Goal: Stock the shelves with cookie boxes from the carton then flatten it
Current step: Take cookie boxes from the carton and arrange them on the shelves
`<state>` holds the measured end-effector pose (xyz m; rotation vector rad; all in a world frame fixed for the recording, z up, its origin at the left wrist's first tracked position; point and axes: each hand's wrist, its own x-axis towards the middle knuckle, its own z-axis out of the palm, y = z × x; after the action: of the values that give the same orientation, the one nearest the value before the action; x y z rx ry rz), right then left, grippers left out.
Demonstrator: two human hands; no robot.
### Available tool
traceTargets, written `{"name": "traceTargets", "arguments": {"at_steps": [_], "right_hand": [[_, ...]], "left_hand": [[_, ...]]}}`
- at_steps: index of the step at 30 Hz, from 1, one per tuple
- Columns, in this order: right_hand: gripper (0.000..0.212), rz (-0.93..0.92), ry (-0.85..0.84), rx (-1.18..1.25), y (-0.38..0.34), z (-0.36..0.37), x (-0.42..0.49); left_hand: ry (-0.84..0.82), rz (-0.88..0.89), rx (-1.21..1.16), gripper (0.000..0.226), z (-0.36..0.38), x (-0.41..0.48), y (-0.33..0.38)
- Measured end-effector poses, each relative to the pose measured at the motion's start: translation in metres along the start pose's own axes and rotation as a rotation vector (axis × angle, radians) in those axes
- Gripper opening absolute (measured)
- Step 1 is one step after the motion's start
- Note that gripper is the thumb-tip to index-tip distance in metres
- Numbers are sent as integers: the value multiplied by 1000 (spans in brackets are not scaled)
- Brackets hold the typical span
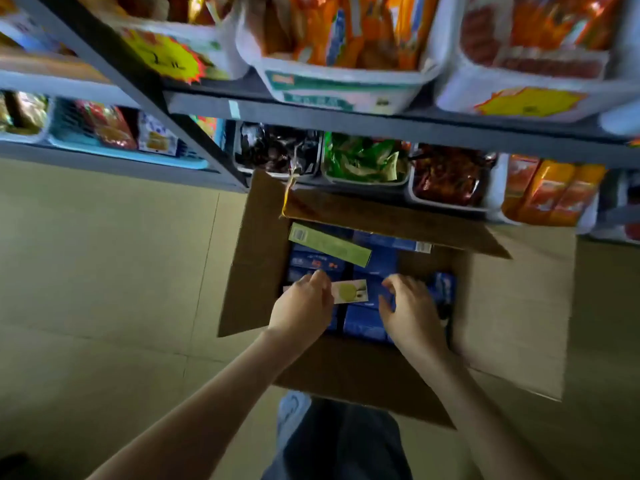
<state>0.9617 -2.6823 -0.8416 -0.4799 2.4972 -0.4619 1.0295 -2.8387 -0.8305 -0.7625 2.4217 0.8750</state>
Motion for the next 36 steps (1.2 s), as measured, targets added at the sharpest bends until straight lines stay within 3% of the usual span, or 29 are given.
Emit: {"name": "traceTargets", "arguments": {"at_steps": [7,13,16,20,24,29,32,36], "right_hand": [[58,97,-155,-25,54,122,82],[84,8,-50,-256,60,180,151],[82,11,-71,-311,58,196,170],[60,-16,-72,-332,54,200,162],[53,17,-75,-8,38,155,126],[29,201,-395,415,-3,52,58],[27,235,-487,539,-32,-9,21],[18,225,-515,608,-65,-93,-21]], "left_hand": [[-73,-25,84,40,97,87,-72],[-82,-23,124,47,142,139,-91],[-73,-66,2,51,155,143,-101],[44,-184,-245,63,153,124,-105],[70,-87,-202,69,126,86,-90],[174,84,-34,81,72,29,-46],[235,173,120,95,38,-12,-18],[328,384,295,90,-31,-54,18]]}}
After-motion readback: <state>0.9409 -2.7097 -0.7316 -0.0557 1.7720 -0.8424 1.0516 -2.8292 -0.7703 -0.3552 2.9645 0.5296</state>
